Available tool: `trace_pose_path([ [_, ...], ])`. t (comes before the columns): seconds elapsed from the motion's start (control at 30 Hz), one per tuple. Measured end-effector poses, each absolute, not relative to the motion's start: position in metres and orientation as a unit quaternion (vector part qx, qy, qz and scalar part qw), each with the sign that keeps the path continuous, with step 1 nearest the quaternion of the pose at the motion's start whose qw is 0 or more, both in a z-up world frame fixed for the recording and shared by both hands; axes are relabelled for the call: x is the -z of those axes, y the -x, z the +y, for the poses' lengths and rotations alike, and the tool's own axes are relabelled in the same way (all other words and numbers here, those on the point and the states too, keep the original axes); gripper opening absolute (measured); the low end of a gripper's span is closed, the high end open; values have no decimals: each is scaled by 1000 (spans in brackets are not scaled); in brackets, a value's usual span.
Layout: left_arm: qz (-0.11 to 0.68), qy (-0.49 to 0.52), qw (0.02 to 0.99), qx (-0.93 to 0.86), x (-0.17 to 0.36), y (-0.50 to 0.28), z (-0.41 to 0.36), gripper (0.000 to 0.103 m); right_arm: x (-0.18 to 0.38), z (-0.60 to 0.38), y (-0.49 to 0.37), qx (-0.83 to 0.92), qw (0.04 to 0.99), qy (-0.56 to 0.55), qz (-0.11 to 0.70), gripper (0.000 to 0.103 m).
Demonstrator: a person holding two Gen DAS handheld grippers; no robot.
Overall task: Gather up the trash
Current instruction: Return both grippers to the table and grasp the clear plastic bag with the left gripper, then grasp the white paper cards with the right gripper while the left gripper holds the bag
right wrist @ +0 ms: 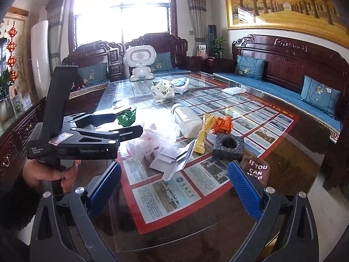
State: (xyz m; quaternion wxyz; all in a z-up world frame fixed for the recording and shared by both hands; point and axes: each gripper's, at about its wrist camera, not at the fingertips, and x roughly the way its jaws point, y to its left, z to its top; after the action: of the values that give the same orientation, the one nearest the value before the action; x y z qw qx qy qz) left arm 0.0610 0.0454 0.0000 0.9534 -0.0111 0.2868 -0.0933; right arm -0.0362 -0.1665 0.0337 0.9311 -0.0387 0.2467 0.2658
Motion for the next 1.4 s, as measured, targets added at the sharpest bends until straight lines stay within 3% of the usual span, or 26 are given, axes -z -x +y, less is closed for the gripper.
trace_pose_path([
  [0.5,363,25,929,69,39,-118,51,95,-21,-142,7,-292,916,44,274,95],
  [0.53,371,21,926,66,42,-122,50,91,-21,-141,6,-293,915,42,276,95],
  [0.57,381,20,922,67,44,-124,50,78,-20,-140,4,-293,914,39,278,95],
  [0.67,396,31,915,73,48,-127,52,58,-19,-139,0,-293,913,30,283,95],
  [0.87,396,44,913,88,44,-124,59,28,-13,-139,-9,-290,908,15,301,95],
  [0.97,390,55,914,94,39,-119,65,24,-10,-138,-11,-290,906,8,307,95],
  [1.4,345,66,930,103,8,-74,90,24,1,-122,-27,-266,901,-14,343,90],
])
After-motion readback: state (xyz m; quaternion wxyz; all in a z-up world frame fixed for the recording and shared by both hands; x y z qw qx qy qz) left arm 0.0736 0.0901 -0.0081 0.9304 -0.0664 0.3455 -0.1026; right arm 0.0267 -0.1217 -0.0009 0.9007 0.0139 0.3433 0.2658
